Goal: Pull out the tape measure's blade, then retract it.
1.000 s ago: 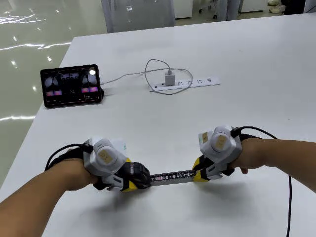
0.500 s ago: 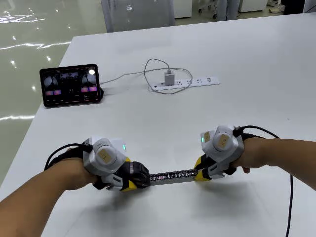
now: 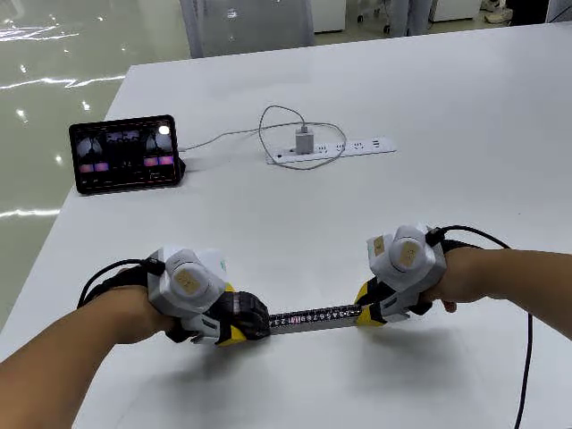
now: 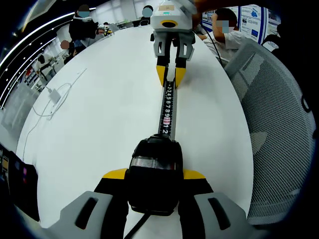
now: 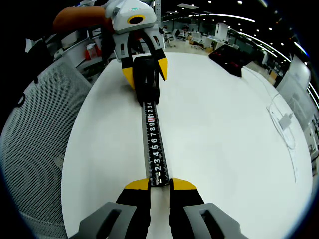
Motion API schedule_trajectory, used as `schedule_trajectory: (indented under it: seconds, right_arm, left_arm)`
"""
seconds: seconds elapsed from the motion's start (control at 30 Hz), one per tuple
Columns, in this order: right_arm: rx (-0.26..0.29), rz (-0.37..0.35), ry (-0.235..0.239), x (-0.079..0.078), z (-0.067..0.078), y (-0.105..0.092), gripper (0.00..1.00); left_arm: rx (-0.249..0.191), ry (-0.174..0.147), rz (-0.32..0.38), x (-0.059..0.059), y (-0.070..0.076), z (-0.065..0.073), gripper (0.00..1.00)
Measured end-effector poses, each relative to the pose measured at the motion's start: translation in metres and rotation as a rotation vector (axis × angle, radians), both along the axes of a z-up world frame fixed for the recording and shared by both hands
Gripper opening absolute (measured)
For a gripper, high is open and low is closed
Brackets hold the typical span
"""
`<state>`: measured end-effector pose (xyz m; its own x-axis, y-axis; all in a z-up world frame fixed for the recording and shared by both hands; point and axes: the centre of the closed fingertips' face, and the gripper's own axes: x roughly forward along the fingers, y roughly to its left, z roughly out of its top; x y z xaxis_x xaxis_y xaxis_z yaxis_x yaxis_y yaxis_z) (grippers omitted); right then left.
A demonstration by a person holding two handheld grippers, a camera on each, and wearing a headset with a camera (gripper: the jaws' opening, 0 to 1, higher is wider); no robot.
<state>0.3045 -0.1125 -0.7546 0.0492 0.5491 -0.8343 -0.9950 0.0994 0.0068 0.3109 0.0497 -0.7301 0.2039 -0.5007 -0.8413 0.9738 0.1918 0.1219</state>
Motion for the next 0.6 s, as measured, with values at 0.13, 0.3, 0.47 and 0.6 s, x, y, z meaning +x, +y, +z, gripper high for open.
schedule_trajectory:
  seconds: [0.13, 0.3, 0.47, 0.6]
  right_arm:
    - [-0.002, 0.003, -0.003, 0.0001, -0.0001, -0.0014, 0.1]
    - [-0.002, 0.0, -0.001, 0.0002, -0.0002, -0.0034, 0.1]
    - [-0.004, -0.003, 0.001, 0.0, 0.0002, -0.0058, 0.1]
    - [-0.005, -0.003, 0.001, -0.0003, 0.0002, -0.0072, 0.1]
  left_arm:
    - [0.0, -0.001, 0.0, 0.0, 0.0001, -0.0001, 0.34]
    - [-0.002, -0.001, 0.0, -0.0001, 0.0003, 0.0, 0.34]
    - [-0.002, -0.001, -0.001, -0.0001, 0.0003, 0.0001, 0.34]
    - [-0.003, 0.0, -0.001, 0.0001, 0.0006, -0.0002, 0.34]
